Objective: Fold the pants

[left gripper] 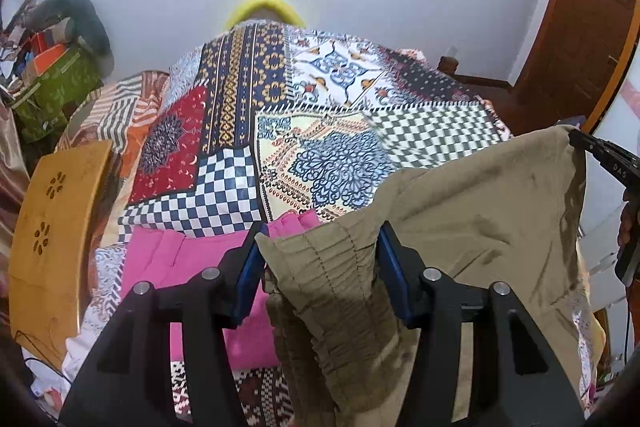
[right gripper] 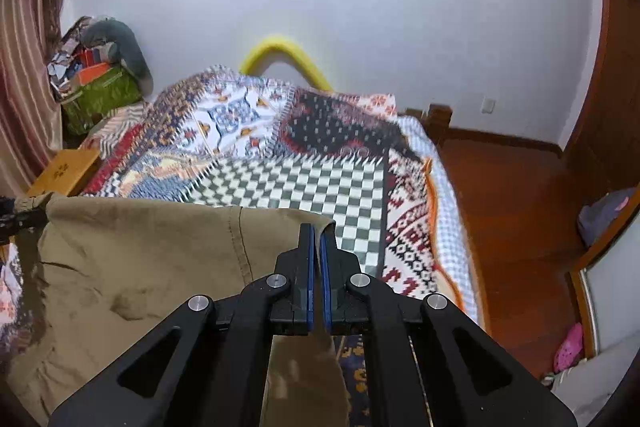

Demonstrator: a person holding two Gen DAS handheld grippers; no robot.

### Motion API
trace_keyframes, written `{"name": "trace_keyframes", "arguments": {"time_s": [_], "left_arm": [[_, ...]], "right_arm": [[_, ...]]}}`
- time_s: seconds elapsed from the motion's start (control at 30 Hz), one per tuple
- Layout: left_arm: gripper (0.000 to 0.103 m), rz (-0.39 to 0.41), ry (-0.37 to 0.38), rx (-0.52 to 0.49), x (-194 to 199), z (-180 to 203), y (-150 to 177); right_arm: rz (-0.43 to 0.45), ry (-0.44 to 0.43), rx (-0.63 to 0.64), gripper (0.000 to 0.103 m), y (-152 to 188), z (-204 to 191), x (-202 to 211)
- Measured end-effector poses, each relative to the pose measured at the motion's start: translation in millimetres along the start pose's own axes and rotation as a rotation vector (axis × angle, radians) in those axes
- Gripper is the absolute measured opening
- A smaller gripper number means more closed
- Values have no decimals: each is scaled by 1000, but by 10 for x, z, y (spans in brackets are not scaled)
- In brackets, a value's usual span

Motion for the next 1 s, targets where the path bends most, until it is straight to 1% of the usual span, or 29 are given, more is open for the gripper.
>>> {"name": "trace_keyframes", "arguments": {"time_s": [0.2, 0.47, 0.67, 0.8, 0.9, 1.0], "left_arm": [[54, 28, 11, -20, 387, 62, 63], [53, 42, 33, -30, 806, 106, 246], [53, 44, 49, -43, 1090, 140, 448], [53, 43, 77, -37, 1254, 125, 640], [52, 34, 86, -39, 1319, 113, 804], [52, 19, 112, -25, 1367, 81, 946]], "right_arm": [[53, -4, -14, 2, -52, -27, 385], [93, -7, -36, 2, 29, -117, 811], [118, -15, -44, 2, 145, -221, 1154], [129, -27, -69, 3, 262, -257, 1295], [136, -35, -85, 3, 357, -294, 1384], [141, -51, -104, 3, 461, -352, 1480]]}}
Point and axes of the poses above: each gripper's, at about its wrist camera, not at the fingertips, and x roughly against the way its jaws point, z to its right, y to its underside, the point moved 4 cm from there along -x, roughly the way its jaws point, and after that the axes turned 8 degrees about x, right-handed, at the moved point
